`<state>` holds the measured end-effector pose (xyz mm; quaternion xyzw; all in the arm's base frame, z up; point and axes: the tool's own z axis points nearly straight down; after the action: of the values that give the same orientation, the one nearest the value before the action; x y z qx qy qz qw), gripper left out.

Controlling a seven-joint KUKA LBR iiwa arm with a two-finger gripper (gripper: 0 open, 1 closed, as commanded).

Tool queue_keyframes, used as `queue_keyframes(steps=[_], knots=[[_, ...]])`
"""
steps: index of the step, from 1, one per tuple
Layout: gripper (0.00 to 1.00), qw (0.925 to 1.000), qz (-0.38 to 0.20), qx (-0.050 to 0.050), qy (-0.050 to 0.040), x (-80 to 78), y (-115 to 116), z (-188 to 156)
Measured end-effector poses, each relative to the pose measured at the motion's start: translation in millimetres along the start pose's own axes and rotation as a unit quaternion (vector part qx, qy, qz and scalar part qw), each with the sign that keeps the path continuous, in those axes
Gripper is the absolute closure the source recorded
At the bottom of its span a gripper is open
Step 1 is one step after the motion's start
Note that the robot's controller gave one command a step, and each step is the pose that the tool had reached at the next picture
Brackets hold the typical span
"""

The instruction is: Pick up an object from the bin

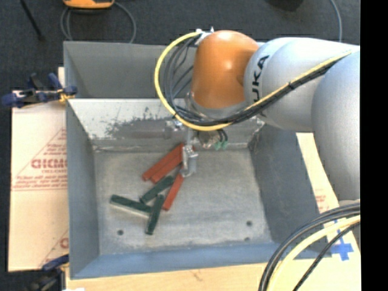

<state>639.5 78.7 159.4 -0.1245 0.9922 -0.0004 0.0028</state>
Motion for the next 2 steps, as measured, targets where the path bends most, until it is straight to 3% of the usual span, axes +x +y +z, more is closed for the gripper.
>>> queue_keyframes(steps=[1,2], knots=[[0.0,0.9955,-0.095,0.0,0.0009,1.9,-7.9,2.9],[0.0,0.975,-0.222,0.001,-0.0018,13.9,-17.6,74.4]])
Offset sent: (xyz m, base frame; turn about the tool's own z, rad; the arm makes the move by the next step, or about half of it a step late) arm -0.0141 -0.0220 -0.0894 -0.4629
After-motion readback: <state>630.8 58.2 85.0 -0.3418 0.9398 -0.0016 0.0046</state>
